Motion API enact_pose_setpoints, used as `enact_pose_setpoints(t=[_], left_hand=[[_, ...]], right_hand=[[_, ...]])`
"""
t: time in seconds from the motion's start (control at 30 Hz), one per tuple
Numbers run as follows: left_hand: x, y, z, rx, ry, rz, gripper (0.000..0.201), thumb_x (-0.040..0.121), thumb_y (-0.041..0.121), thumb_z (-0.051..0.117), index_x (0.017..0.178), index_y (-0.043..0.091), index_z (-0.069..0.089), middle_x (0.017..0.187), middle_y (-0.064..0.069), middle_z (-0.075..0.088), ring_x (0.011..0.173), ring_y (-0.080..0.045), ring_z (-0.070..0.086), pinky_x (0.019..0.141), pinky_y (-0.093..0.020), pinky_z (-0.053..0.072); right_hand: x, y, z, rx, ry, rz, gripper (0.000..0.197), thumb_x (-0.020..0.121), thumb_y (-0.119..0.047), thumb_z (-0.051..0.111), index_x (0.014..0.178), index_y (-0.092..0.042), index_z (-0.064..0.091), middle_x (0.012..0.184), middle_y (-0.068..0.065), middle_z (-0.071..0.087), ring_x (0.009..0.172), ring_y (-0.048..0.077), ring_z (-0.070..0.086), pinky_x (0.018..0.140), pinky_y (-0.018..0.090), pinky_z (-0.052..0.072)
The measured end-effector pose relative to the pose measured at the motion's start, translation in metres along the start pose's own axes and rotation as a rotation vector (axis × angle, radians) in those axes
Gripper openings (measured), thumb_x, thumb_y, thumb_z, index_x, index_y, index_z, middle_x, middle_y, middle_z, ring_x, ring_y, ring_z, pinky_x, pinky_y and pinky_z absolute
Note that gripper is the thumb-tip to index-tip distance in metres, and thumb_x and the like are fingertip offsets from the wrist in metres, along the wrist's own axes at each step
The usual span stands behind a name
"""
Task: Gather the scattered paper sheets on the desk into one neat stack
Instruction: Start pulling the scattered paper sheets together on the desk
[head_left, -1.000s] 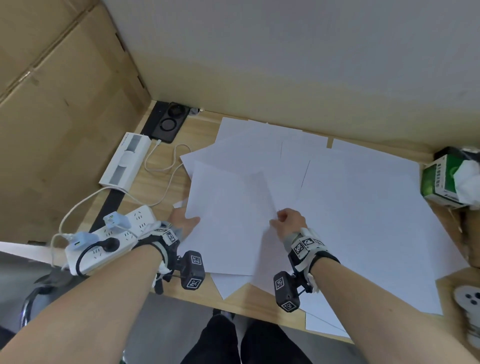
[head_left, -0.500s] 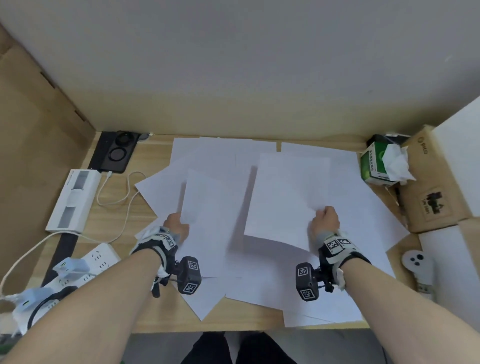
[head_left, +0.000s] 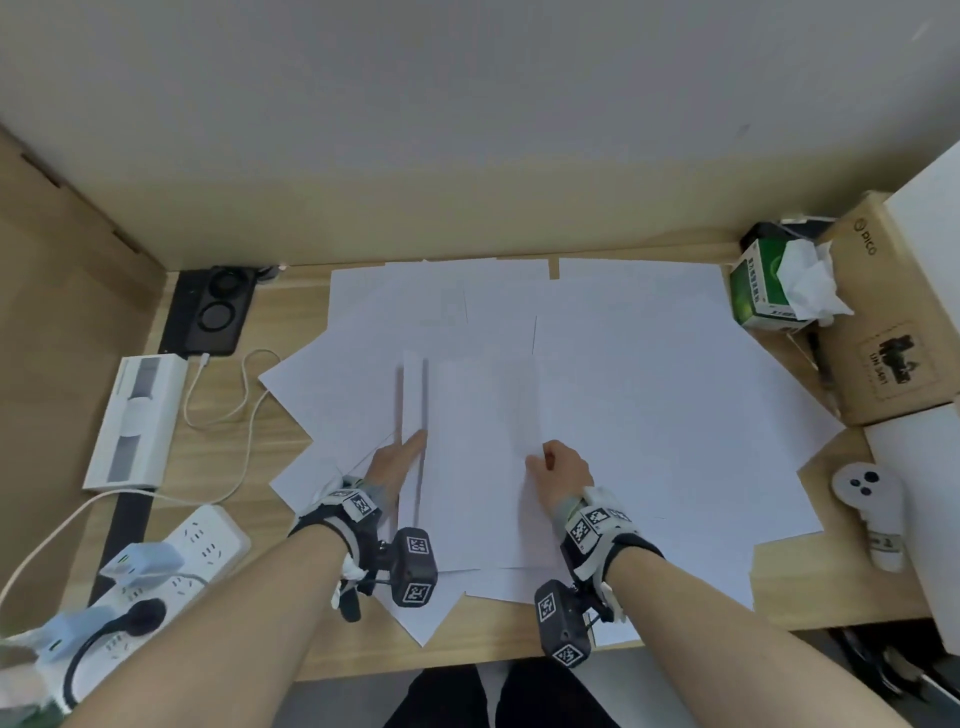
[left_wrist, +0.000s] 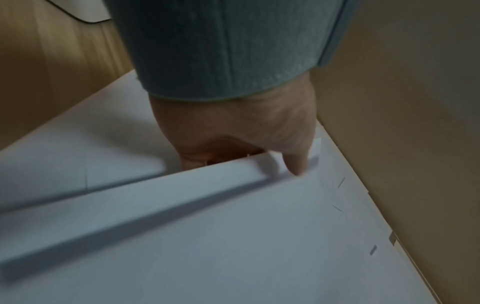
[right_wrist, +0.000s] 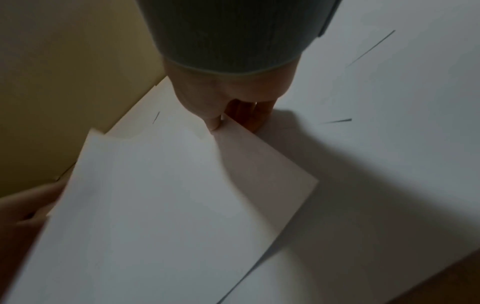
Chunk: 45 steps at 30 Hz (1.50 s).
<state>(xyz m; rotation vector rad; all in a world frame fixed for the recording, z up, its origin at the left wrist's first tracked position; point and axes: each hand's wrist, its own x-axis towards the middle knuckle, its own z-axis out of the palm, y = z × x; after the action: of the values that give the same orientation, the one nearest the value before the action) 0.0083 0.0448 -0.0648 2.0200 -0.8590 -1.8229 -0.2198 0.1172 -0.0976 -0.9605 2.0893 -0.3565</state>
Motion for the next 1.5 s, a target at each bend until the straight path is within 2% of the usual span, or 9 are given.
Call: enact_pose_setpoints(t=[0.1, 0.23, 0.47, 0.7, 0.83, 0.97, 1.2, 1.4, 1.5], left_hand=[[-0.006, 0.004, -0.001, 0.024, -0.101, 0.058, 0.067, 0.079, 0.051, 0.068, 0.132, 0.015, 0.049, 0.128, 0.001, 0.058, 0.113, -0.019, 0.057, 0.087, -0.025, 0.048], [0.008, 0.017, -0.007, 0.034, -0.209, -0.065, 0.116, 0.052, 0.082, 0.068, 0.144, 0.018, 0.038, 0.144, 0.002, 0.047, 0.135, -0.025, 0.044, 0.114, -0.049, 0.030], [0.011, 0.043, -0.018, 0.380, -0.141, 0.140, 0.013, 0.079, 0.003, 0.058, 0.092, 0.003, 0.055, 0.087, -0.013, 0.060, 0.082, -0.025, 0.059, 0.072, -0.033, 0.046], [0.075, 0.048, -0.055, 0.242, -0.128, 0.050, 0.084, 0.050, 0.032, 0.080, 0.125, 0.007, 0.051, 0.116, -0.011, 0.066, 0.105, -0.034, 0.064, 0.094, -0.050, 0.052], [0.035, 0.085, -0.052, 0.121, -0.165, 0.062, 0.052, 0.073, 0.018, 0.078, 0.118, 0.002, 0.059, 0.112, -0.014, 0.068, 0.104, -0.035, 0.065, 0.095, -0.049, 0.051], [0.042, 0.103, -0.046, 0.157, -0.043, 0.269, 0.025, 0.088, 0.017, 0.064, 0.109, 0.005, 0.066, 0.101, -0.011, 0.070, 0.095, -0.028, 0.066, 0.075, -0.028, 0.052], [0.108, 0.125, -0.077, 0.856, 0.361, 0.358, 0.060, 0.076, 0.015, 0.064, 0.134, 0.014, 0.048, 0.138, -0.011, 0.047, 0.126, -0.030, 0.045, 0.100, -0.037, 0.040], [0.117, 0.135, -0.097, 1.052, 0.443, 0.216, 0.086, 0.059, 0.045, 0.077, 0.130, 0.015, 0.037, 0.128, -0.012, 0.041, 0.121, -0.033, 0.041, 0.093, -0.043, 0.041], [0.117, 0.150, -0.095, 1.141, 0.370, 0.138, 0.065, 0.058, 0.045, 0.074, 0.111, 0.016, 0.052, 0.120, -0.010, 0.053, 0.110, -0.030, 0.050, 0.085, -0.039, 0.043]], right_hand=[[-0.001, -0.006, 0.001, -0.044, -0.024, 0.023, 0.027, 0.080, -0.044, 0.048, 0.071, -0.019, 0.045, 0.066, -0.003, 0.054, 0.055, 0.019, 0.048, 0.059, 0.032, 0.043], [-0.001, -0.018, -0.009, -0.082, -0.060, 0.061, 0.031, 0.074, -0.047, 0.050, 0.063, -0.022, 0.035, 0.061, -0.006, 0.044, 0.053, 0.019, 0.041, 0.057, 0.030, 0.036], [-0.006, -0.050, -0.020, 0.057, -0.020, 0.053, 0.029, 0.072, -0.045, 0.062, 0.070, -0.022, 0.044, 0.071, -0.005, 0.049, 0.061, 0.017, 0.045, 0.064, 0.032, 0.039], [-0.016, -0.115, -0.026, 0.421, 0.070, -0.020, 0.044, 0.077, -0.044, 0.072, 0.110, -0.022, 0.054, 0.098, -0.008, 0.061, 0.085, 0.009, 0.061, 0.062, 0.023, 0.044], [-0.001, -0.127, -0.031, 0.479, -0.010, 0.013, 0.015, 0.084, -0.022, 0.070, 0.087, -0.008, 0.067, 0.078, 0.002, 0.066, 0.068, 0.019, 0.062, 0.060, 0.031, 0.053], [0.019, -0.108, -0.037, 0.441, 0.169, 0.063, 0.028, 0.088, -0.018, 0.065, 0.107, 0.002, 0.067, 0.083, 0.007, 0.067, 0.074, 0.025, 0.064, 0.068, 0.032, 0.053], [0.053, -0.085, -0.041, 0.383, 0.232, 0.119, 0.030, 0.090, -0.020, 0.062, 0.112, 0.001, 0.063, 0.101, 0.017, 0.068, 0.085, 0.027, 0.059, 0.078, 0.035, 0.047], [0.066, -0.079, -0.027, 0.400, 0.211, 0.129, 0.027, 0.089, -0.018, 0.063, 0.110, -0.001, 0.065, 0.101, 0.015, 0.069, 0.092, 0.030, 0.064, 0.085, 0.039, 0.050], [0.067, -0.077, -0.025, 0.405, 0.192, 0.161, 0.027, 0.088, -0.018, 0.064, 0.110, -0.002, 0.065, 0.105, 0.017, 0.070, 0.098, 0.034, 0.066, 0.089, 0.041, 0.051]])
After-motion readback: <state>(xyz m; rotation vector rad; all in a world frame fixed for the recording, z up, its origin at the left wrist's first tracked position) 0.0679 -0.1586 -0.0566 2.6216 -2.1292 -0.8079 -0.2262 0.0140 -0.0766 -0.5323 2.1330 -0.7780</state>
